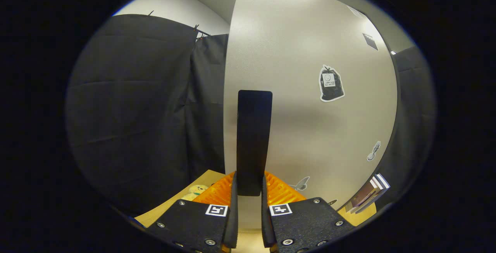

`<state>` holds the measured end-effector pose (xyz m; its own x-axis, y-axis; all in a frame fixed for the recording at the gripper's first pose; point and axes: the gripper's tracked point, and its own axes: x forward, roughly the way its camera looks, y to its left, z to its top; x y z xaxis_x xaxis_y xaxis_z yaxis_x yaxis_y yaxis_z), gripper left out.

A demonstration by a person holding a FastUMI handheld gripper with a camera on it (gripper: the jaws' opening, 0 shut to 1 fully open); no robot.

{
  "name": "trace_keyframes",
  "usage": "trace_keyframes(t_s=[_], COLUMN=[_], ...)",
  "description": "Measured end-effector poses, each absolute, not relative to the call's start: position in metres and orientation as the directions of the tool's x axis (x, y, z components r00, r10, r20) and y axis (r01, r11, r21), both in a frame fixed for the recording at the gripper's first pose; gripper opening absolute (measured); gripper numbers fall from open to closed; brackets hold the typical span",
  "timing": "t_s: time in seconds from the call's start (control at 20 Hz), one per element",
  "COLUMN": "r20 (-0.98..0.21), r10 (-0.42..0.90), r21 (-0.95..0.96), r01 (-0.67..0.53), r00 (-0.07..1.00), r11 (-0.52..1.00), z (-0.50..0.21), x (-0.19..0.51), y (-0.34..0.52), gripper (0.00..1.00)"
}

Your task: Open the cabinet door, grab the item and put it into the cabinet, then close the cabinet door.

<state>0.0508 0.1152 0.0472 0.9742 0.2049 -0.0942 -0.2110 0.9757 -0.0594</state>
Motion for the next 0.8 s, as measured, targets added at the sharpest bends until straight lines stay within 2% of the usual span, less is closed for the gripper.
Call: trace_keyframes(t_s=[0.8], r20=[-0.107], r10=[0.523], r21=[-0.043], r01=[-0.529], r00=[0.846], r11=[0.847], z=[0.044], x=[0.028], y=[0.094], gripper=[0.25])
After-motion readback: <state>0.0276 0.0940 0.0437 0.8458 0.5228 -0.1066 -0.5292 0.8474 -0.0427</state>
